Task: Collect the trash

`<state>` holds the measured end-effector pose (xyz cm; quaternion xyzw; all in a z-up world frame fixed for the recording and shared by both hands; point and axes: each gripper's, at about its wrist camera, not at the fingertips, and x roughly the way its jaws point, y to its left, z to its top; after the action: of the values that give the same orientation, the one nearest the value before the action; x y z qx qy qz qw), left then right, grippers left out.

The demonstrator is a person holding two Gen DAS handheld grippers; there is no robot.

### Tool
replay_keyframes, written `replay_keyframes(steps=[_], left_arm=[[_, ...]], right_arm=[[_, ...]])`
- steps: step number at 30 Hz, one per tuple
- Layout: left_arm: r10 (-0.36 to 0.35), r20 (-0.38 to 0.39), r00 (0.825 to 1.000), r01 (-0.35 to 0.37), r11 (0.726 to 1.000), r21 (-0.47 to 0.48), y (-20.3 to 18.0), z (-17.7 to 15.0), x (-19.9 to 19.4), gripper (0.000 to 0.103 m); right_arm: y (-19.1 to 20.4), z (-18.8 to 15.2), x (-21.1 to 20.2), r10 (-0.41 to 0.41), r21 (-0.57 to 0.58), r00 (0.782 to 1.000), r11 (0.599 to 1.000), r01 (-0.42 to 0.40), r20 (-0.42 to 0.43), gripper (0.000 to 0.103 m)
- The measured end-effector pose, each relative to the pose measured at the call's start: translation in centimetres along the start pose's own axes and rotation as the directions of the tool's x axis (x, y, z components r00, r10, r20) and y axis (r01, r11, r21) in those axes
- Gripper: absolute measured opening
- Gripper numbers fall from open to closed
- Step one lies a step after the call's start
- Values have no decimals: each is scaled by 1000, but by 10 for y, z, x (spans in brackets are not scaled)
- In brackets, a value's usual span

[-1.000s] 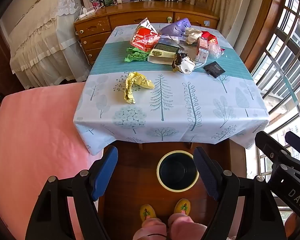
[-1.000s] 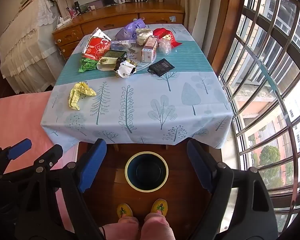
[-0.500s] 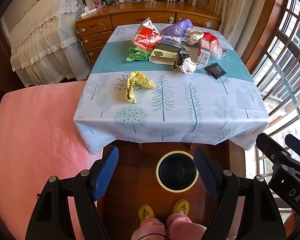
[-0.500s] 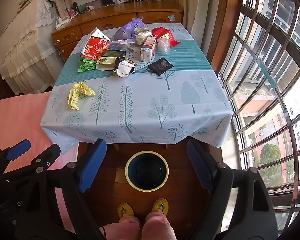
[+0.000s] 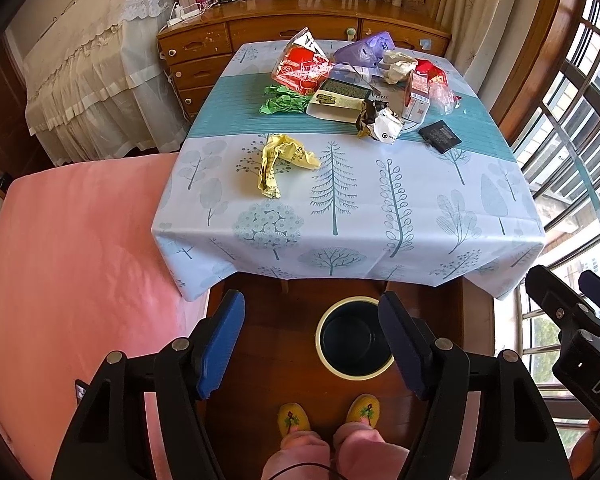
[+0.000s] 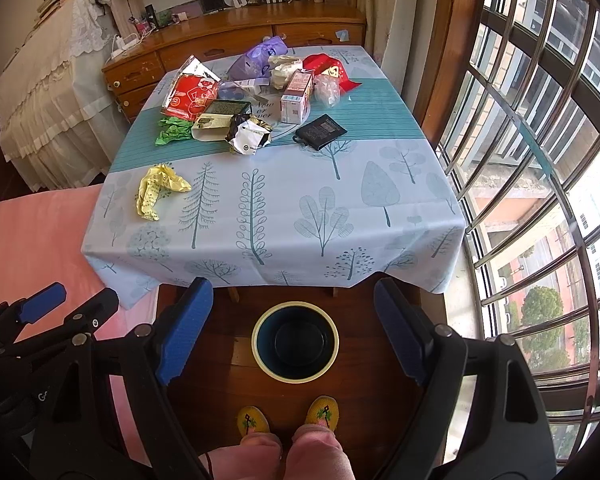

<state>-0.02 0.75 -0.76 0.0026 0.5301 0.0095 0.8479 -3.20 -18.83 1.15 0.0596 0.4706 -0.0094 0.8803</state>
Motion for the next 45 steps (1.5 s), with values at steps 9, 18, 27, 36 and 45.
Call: replay_keyframes(steps=[9, 18, 27, 36, 45], left_arm=[[-8, 6, 1000, 8, 1000, -5, -3, -1, -1, 70], [-15, 27, 1000, 15, 1000, -1, -7, 0, -13, 69], [-16, 32, 999, 16, 1000, 1, -9, -1, -16, 69], [-19, 36, 999, 19, 1000, -2, -8, -2, -18, 69], [22, 73, 997, -21, 1000, -9, -18, -7, -29, 69]], right_arm=[[-1, 0, 1, 1, 1, 1000, 1000, -1, 1, 82], [-3, 0, 2, 3, 3, 1000, 1000, -3, -1, 82], [-5, -1, 2, 4, 4, 1000, 1000, -4, -1, 82], [-7, -3, 1, 6, 2, 1000, 1000, -6, -1, 82], [-16, -1, 1, 10, 0, 1000, 1000, -10, 4, 82]])
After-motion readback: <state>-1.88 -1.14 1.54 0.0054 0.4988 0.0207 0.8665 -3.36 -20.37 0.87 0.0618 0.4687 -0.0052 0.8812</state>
